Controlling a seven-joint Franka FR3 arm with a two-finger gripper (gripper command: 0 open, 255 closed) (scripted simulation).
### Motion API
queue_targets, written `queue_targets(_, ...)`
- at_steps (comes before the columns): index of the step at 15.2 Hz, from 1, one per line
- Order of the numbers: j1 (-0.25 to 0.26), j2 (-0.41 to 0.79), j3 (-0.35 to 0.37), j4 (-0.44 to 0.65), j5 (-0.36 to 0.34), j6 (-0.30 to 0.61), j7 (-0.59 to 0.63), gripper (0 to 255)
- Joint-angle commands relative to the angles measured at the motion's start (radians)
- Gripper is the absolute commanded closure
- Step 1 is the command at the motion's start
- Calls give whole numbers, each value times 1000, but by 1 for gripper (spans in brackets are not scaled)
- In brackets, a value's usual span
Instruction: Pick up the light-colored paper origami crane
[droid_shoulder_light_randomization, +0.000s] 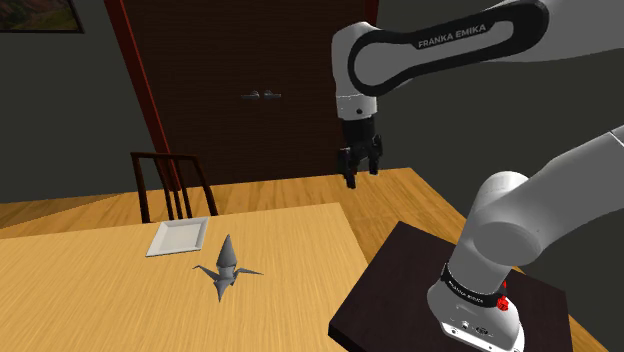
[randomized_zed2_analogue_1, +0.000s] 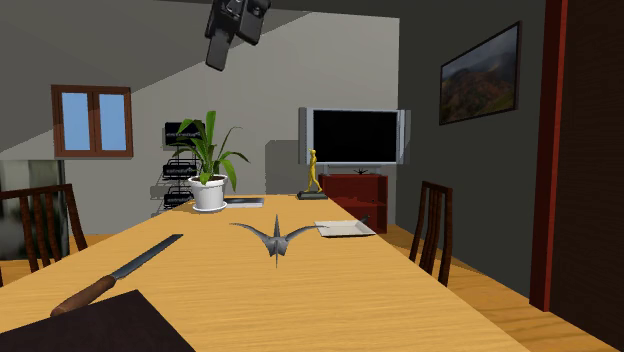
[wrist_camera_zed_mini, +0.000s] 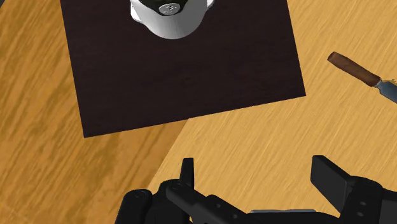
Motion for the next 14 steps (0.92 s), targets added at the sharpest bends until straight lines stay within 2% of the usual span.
queue_targets(1,10,52,27,-2,26,60,38,0)
queue_targets(8,40,274,114,36,86,262,157,0)
queue_targets(14,60,495,173,124,95,413,262,0)
